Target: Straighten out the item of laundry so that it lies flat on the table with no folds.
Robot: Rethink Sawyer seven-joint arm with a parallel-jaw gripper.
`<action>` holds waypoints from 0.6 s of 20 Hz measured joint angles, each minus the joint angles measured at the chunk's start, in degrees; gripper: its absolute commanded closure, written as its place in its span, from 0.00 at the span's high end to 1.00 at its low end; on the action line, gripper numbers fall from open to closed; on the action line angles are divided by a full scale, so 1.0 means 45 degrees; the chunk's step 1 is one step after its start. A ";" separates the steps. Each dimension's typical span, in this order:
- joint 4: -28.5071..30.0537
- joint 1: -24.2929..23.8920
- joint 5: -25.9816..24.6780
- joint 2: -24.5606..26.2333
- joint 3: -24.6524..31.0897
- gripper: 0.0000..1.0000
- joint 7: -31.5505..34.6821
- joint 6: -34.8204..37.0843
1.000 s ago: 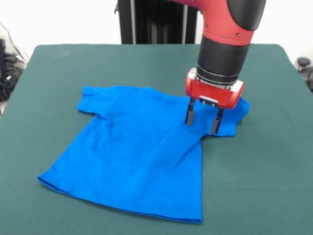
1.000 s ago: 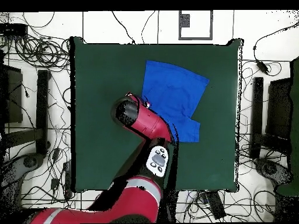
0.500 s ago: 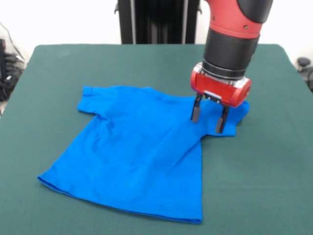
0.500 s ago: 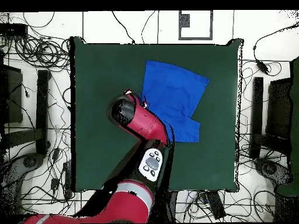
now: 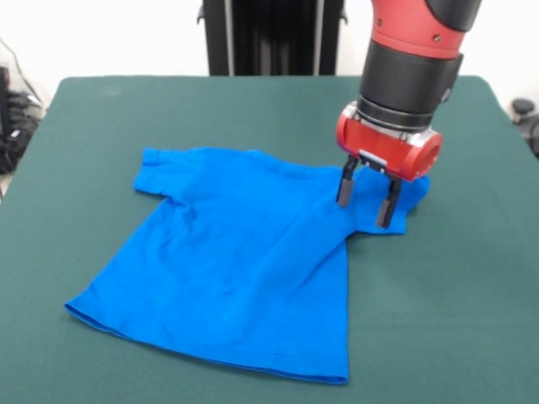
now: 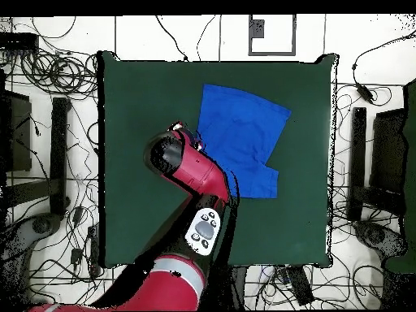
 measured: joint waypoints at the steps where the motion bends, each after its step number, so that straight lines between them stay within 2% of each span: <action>1: -0.0013 0.0000 -0.0001 0.0001 -0.0001 1.00 0.0075 0.0000; 12: -0.0212 0.0009 -0.0011 0.0059 -0.0026 1.00 0.0516 0.0003</action>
